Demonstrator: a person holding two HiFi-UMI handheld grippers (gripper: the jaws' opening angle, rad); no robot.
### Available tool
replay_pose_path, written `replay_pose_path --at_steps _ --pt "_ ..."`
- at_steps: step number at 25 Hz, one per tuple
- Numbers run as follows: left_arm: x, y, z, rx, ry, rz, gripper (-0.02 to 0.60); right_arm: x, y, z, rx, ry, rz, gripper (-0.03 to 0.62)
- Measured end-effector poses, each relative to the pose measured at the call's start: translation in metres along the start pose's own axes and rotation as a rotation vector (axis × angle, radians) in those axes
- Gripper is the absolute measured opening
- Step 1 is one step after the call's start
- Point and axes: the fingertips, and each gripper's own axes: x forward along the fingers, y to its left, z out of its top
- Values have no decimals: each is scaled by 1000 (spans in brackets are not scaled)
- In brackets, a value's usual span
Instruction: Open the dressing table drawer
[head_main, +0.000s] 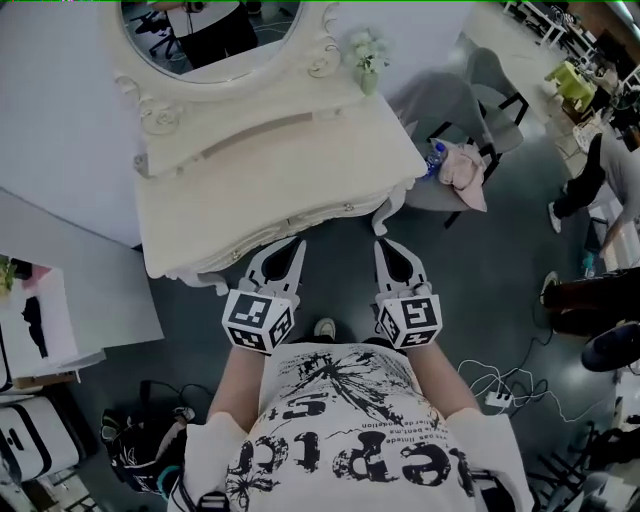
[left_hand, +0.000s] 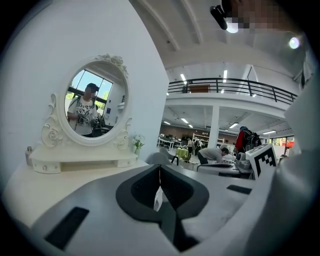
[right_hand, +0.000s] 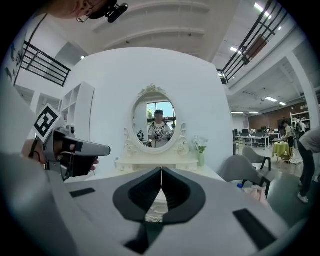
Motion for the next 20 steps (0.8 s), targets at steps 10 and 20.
replay_pose_path --at_steps 10,20 --pt "60 66 1 -48 9 72 20 96 -29 5 -11 25 57 18" --pt "166 118 44 -57 -29 250 20 221 -109 39 -48 29 222 18"
